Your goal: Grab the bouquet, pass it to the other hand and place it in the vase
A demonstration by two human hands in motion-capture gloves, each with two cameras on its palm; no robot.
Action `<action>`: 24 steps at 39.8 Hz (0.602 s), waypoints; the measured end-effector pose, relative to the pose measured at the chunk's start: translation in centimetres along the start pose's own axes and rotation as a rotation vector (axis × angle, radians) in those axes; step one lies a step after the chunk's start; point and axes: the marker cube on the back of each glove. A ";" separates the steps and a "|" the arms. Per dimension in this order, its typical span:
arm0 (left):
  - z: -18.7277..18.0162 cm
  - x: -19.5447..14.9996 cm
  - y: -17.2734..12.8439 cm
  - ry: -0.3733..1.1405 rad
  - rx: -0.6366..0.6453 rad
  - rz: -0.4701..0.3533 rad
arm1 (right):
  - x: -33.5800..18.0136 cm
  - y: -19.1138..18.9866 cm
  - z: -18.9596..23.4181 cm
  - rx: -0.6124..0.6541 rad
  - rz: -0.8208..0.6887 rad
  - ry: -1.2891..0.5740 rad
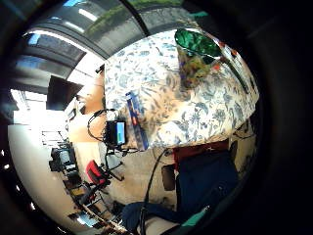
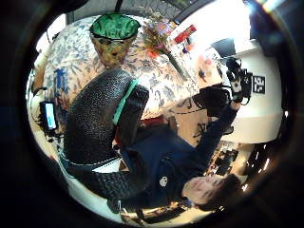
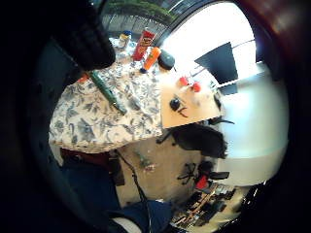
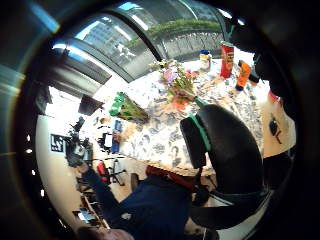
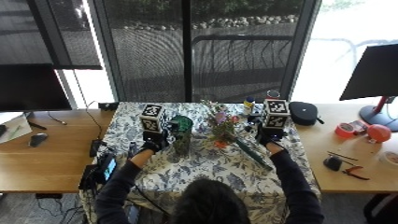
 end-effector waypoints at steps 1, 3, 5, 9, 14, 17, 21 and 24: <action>0.0 0.3 0.1 -0.003 0.004 0.009 | 0.1 -0.6 0.3 -0.009 0.010 -0.015; 0.0 0.9 0.4 -0.018 0.015 0.025 | 0.4 -1.8 0.9 -0.054 0.039 -0.031; 0.0 1.6 0.7 -0.038 0.028 0.044 | 0.8 -2.8 1.4 -0.111 0.077 -0.037; 0.0 2.6 1.1 -0.066 0.068 0.090 | 1.8 -4.6 2.5 -0.231 0.168 -0.073; 0.2 3.4 1.4 -0.060 0.103 0.132 | 3.6 -6.6 5.1 -0.326 0.280 -0.143; 0.2 3.9 1.7 -0.061 0.110 0.139 | 4.4 -6.7 6.9 -0.419 0.343 -0.171; 0.4 4.4 2.1 -0.073 0.107 0.144 | 4.4 -4.4 9.5 -0.806 0.451 -0.259; 0.6 4.6 1.9 -0.078 0.107 0.153 | 5.1 -5.1 12.7 -0.776 0.462 -0.281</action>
